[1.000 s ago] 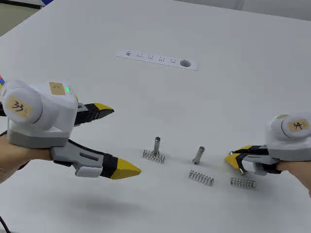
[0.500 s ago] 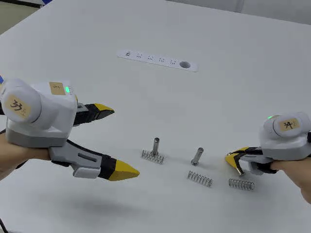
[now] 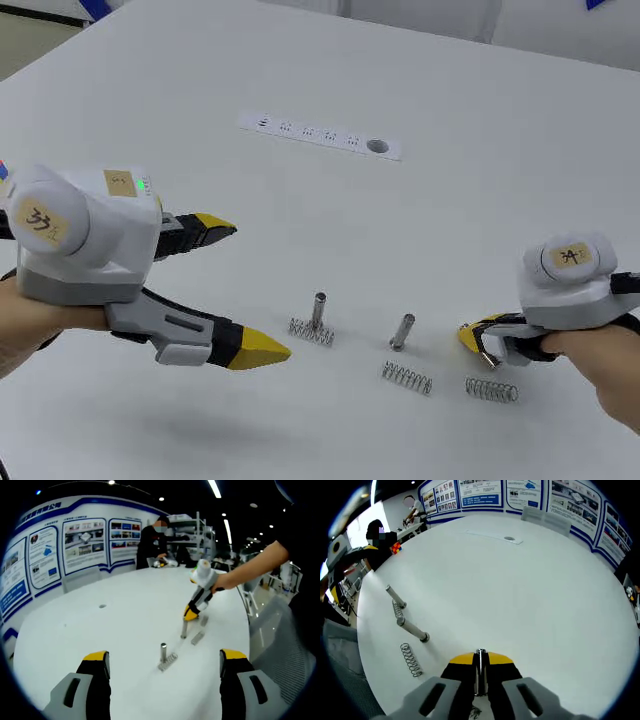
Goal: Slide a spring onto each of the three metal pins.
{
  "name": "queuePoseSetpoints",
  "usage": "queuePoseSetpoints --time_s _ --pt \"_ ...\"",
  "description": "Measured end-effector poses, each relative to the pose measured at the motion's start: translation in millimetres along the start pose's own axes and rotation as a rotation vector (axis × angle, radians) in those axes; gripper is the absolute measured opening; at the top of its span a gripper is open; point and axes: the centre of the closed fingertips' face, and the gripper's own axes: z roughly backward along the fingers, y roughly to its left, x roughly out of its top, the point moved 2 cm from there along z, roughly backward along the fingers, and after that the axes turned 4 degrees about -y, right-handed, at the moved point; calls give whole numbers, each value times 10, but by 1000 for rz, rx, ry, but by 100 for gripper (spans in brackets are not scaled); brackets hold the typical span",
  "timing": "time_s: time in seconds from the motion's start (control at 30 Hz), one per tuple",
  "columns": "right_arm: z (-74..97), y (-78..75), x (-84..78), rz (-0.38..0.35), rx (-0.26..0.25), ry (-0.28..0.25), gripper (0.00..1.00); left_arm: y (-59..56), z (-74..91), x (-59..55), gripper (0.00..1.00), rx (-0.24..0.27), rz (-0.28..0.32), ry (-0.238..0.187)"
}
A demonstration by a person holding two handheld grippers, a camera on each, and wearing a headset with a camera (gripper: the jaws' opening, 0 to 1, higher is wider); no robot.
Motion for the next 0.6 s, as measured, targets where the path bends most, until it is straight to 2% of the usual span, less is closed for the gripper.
queuePoseSetpoints --time_s 0.27,0.43,0.6 --pt "-20 7 8 -13 3 -4 8 13 54 33 92 22 6 -15" --pt "-14 36 -9 -10 6 -9 8 14 89 70 89 36 17 -38" --pt "28 59 -8 -2 4 -30 8 -4 98 84 89 41 18 -47"
